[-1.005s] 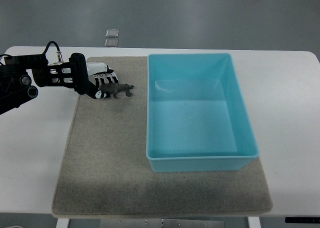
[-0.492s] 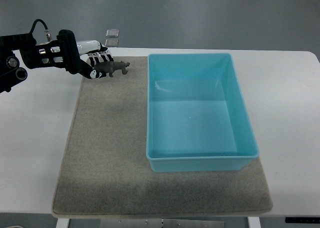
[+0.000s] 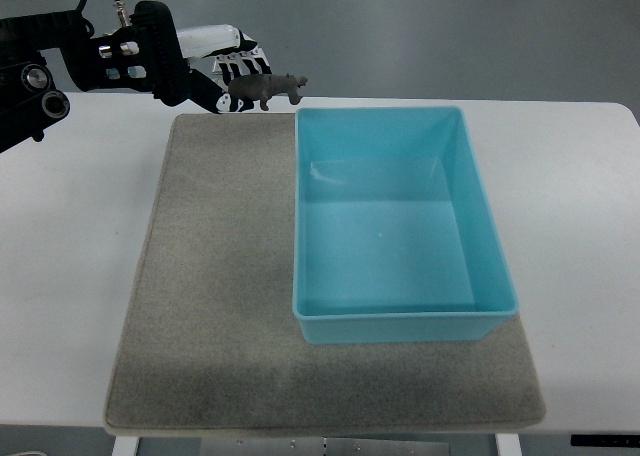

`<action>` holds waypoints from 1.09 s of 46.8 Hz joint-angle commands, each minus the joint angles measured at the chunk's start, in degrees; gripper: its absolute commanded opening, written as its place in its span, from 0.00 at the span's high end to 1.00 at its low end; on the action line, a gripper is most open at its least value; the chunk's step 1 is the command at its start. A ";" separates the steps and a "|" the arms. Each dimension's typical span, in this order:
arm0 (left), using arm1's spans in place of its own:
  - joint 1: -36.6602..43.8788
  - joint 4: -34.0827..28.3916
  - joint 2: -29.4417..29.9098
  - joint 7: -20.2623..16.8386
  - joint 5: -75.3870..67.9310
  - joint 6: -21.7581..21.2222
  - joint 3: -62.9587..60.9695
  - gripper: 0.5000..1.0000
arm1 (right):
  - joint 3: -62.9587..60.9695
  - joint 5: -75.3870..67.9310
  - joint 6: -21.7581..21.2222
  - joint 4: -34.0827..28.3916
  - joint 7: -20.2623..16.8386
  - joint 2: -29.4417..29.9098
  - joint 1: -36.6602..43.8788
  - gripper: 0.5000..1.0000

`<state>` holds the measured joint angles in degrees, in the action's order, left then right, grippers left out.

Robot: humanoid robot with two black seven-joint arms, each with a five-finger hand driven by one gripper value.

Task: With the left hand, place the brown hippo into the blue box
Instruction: 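Lift the hippo and carry it over the blue box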

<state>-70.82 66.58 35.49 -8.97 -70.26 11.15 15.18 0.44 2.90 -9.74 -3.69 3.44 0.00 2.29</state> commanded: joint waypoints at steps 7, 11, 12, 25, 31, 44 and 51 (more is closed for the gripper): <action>-0.90 -0.13 -6.75 0.01 -0.32 0.02 -0.86 1.00 | 0.00 0.00 -0.02 0.00 -0.01 0.00 0.00 0.13; -0.73 -0.22 -8.86 0.01 -0.23 0.02 -0.94 1.00 | 0.00 0.00 -0.02 0.00 -0.01 0.00 0.00 0.13; -0.72 -0.31 -9.38 0.01 -0.31 0.02 -0.94 1.00 | 0.00 0.00 0.07 0.00 -0.01 0.00 0.00 0.13; -0.20 -0.92 -16.42 0.01 -1.19 1.60 -3.57 1.00 | 0.00 0.00 0.07 0.00 -0.01 0.00 0.00 0.13; -0.11 -1.36 -18.70 0.01 -1.19 1.60 -6.92 1.00 | 0.00 0.00 0.07 0.00 -0.01 0.00 0.00 0.13; 0.15 -2.68 -22.04 0.01 -1.19 1.34 -11.14 1.00 | 0.00 0.00 -0.02 0.00 -0.01 0.00 0.00 0.13; 0.15 -3.03 -22.31 0.01 -1.19 1.34 -12.81 1.00 | 0.00 0.00 -0.02 0.00 -0.01 0.00 0.00 0.13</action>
<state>-70.66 63.56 13.34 -8.96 -71.44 12.48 3.12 0.44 2.90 -9.70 -3.69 3.42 0.00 2.29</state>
